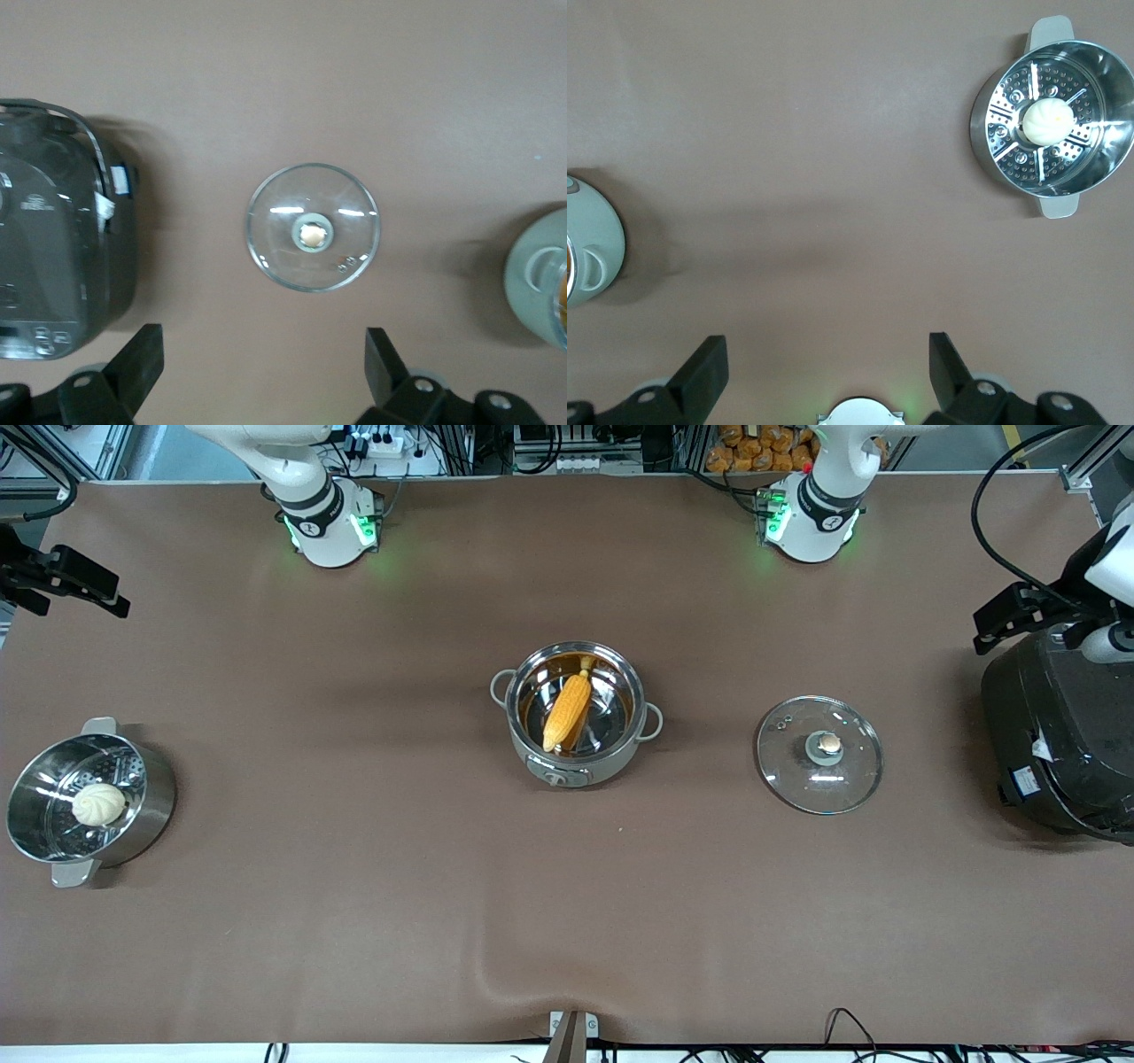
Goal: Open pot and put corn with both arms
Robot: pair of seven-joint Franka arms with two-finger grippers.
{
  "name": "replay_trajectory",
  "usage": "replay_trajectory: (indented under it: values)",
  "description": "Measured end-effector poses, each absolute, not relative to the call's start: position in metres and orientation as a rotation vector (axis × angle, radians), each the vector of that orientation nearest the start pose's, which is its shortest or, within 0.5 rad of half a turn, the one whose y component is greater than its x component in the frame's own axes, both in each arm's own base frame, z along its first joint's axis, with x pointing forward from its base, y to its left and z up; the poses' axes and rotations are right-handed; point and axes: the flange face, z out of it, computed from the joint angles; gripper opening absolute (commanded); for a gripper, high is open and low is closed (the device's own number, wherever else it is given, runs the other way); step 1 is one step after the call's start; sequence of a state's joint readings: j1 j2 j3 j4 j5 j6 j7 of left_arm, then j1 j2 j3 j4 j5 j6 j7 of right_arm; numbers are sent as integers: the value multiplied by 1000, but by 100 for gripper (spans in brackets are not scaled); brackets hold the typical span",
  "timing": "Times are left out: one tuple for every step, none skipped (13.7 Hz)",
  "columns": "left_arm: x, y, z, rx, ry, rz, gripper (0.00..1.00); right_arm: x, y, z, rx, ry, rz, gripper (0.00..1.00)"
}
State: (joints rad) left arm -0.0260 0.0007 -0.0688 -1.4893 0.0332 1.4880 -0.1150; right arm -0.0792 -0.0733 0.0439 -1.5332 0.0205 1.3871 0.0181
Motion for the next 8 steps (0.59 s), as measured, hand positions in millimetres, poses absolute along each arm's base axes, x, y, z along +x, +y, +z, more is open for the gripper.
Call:
replay_trajectory:
  values:
    - [543,-48,654,-3121,-37,15,100,511,-14,666,-3121,78,113,100]
    - [543,-48,654,-3125,-38,26,100,511,-14,666,-3121,77,113,100]
    - [542,-48,653,-3126,-39,34,100,511,-14,666,-3121,77,114,100]
    - [542,-48,653,-3126,-40,38,100,511,-14,666,-3121,77,114,100]
    - [542,-47,653,-3126,-40,39,100,511,-14,666,-3121,77,114,100]
    - [542,-48,653,-3126,-40,39,100,511,-14,666,-3121,77,114,100]
    - [542,-48,653,-3126,-39,39,100,511,-14,666,-3121,76,114,100]
    - [542,-48,653,-3126,-38,39,100,511,-14,666,-3120,76,114,100]
